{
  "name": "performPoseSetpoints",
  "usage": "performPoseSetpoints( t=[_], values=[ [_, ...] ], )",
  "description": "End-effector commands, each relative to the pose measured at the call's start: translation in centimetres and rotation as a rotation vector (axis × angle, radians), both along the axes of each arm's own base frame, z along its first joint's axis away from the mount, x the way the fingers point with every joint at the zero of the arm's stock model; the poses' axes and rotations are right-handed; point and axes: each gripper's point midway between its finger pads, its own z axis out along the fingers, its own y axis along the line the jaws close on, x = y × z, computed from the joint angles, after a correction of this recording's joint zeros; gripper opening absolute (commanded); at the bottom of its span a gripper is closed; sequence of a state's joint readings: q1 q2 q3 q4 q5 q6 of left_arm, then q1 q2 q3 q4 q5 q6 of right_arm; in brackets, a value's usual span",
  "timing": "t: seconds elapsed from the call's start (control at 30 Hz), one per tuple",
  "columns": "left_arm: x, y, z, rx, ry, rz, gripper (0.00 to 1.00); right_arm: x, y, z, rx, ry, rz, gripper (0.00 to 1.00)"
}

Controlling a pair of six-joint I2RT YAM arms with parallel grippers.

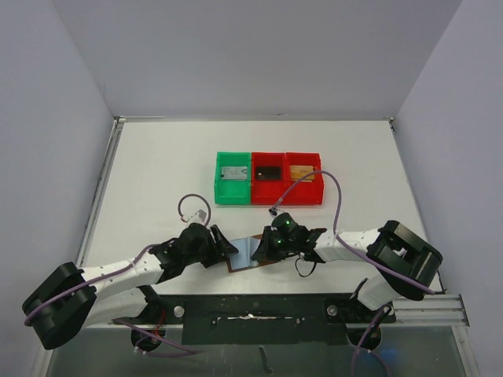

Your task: Take the credit cards out of the card holder

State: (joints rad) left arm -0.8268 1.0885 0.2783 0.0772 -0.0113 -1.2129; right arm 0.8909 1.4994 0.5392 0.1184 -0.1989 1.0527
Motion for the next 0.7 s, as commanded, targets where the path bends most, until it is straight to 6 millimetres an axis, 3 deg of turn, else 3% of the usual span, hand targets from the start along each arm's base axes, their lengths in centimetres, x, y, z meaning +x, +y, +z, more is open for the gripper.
performPoseSetpoints(
  t=[0.0, 0.1, 0.27, 0.4, 0.67],
  values=[
    [0.3, 0.0, 1.4, 0.048, -0.022, -0.024, 0.52, -0.2, -0.3, -0.7, -0.031, 0.005, 0.006, 0.04],
    [0.9, 1.0, 2.3, 0.122, -0.046, 0.002, 0.53, -0.2, -0.4, -0.5, -0.034, -0.003, 0.002, 0.04],
    [1.0, -0.2, 3.8, 0.035, -0.092, -0.033, 0.53, -0.1, -0.4, -0.5, -0.037, -0.004, 0.002, 0.04],
    [0.6, -1.1, 3.0, -0.016, -0.064, -0.047, 0.53, -0.1, -0.4, -0.5, -0.038, -0.003, 0.002, 0.04],
    [0.0, -0.9, -0.1, 0.027, 0.009, -0.053, 0.53, -0.2, -0.5, -0.9, -0.044, 0.006, 0.003, 0.04]
  ],
)
